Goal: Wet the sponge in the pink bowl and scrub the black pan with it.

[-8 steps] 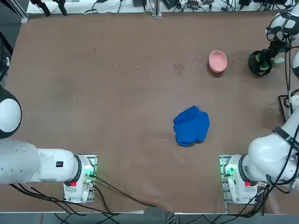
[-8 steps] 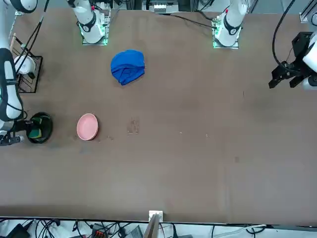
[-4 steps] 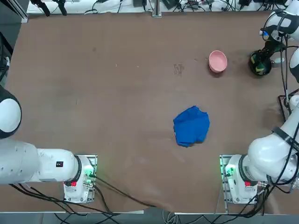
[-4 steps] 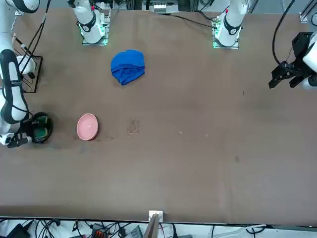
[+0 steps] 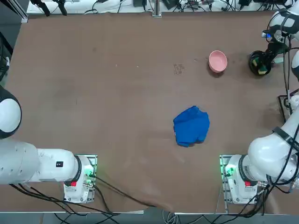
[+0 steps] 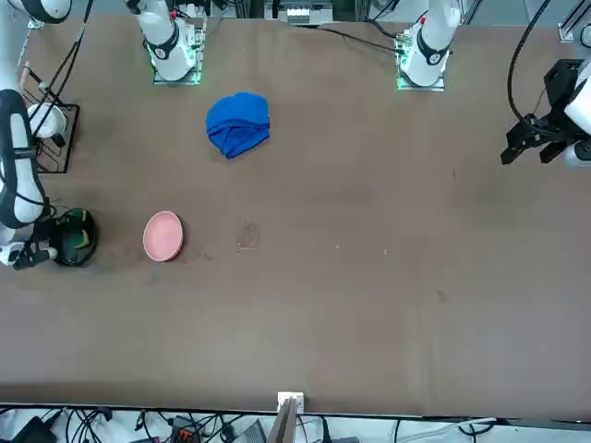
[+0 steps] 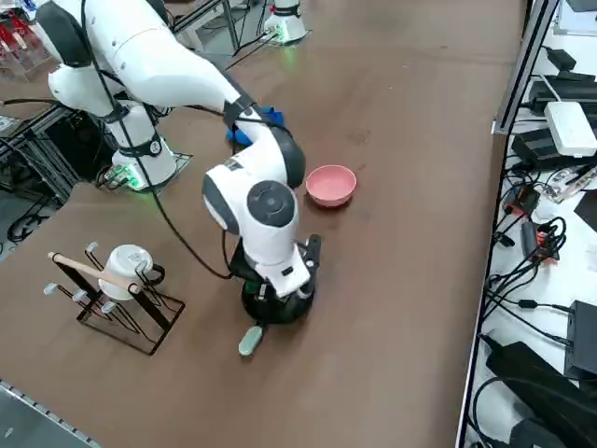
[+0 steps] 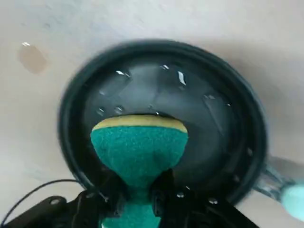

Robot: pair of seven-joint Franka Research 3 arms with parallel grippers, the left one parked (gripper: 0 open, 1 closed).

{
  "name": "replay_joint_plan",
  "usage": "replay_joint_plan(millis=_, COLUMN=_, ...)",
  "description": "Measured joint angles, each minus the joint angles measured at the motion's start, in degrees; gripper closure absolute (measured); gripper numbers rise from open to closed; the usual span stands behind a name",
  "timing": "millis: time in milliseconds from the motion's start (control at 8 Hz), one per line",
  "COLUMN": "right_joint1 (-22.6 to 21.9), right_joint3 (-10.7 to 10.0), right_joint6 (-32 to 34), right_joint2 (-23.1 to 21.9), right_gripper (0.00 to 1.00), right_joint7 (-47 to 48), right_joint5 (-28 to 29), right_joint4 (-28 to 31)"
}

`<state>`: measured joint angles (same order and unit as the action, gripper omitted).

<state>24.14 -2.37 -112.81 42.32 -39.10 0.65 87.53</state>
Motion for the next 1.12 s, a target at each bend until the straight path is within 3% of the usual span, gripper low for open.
replay_joint_plan(millis=625, right_joint1=1.08, right_joint3=0.13, right_joint6=-5.19, right_joint2=0.05, right_gripper=0.69, right_joint7=-1.38, right_joint5=-1.38, right_joint4=-0.56)
replay_joint_plan(millis=1125, right_joint1=-3.67, right_joint3=0.68, right_joint6=-6.64, right_joint2=0.03, right_gripper=0.69, right_joint7=2.03, right_joint5=-1.35, right_joint4=-0.97)
